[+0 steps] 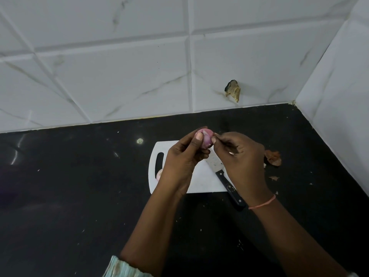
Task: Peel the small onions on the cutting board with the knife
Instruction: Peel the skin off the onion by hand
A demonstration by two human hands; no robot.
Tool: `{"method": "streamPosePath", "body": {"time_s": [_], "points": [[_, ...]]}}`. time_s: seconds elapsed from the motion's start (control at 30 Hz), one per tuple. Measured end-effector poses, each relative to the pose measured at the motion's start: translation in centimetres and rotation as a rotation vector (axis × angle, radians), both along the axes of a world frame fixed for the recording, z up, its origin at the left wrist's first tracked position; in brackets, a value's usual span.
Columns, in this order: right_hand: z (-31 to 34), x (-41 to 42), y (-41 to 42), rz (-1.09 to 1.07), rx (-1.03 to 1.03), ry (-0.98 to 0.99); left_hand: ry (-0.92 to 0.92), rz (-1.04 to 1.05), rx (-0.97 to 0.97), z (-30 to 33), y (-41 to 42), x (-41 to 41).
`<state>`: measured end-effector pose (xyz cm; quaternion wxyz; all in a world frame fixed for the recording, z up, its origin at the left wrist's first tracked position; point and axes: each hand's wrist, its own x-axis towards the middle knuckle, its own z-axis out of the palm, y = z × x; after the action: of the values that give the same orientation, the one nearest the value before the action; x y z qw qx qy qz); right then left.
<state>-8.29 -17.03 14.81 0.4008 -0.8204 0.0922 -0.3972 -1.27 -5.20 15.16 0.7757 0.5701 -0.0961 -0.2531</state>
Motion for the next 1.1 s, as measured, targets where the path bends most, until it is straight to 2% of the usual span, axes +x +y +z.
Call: {"method": "streamPosePath", "body": {"time_s": [0.23, 0.43, 0.63, 0.9, 1.1], "points": [[-0.1, 0.5, -0.6, -0.061, -0.012, 0.014, 0.068, -0.007, -0.030, 0.0, 0.1, -0.1], [0.4, 0.2, 0.0, 0.082, 0.210, 0.077, 0.091, 0.029, -0.058, 0.2, -0.2, -0.2], [-0.5, 0.3, 0.1, 0.029, 0.216, 0.066, 0.013, 0.059, -0.023, 0.4, -0.4, -0.6], [-0.6, 0.9, -0.4, 0.060, -0.073, 0.164, 0.007, 0.096, 0.025, 0.1, -0.5, -0.4], [-1.2, 1.2, -0.4, 0.048, -0.156, 0.241, 0.045, 0.034, 0.063, -0.1, -0.3, -0.1]]}}
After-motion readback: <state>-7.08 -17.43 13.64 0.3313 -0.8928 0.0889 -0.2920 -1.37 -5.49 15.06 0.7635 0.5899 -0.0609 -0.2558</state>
